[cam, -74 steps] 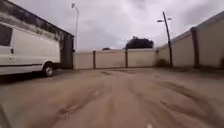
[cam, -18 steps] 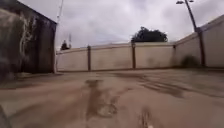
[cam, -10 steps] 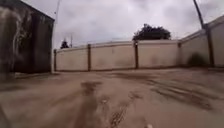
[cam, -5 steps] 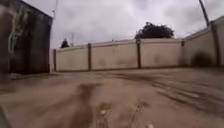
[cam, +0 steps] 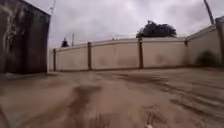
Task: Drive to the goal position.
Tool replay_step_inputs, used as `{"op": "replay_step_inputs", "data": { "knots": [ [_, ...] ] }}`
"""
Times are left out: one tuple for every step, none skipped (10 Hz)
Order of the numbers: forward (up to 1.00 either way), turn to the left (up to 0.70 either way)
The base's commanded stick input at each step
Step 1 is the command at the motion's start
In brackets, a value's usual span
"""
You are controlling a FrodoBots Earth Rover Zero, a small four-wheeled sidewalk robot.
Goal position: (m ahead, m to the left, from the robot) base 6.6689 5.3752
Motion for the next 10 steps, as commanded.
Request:
{"op": "replay_step_inputs", "data": {
  "knots": [
    [0.85, 0.00],
    [0.85, 0.00],
    [0.85, 0.00],
    [0.85, 0.00],
    [0.85, 0.00],
    [0.85, 0.00],
    [0.85, 0.00],
    [0.85, 0.00],
    [0.85, 0.00],
    [0.85, 0.00]
  ]
}}
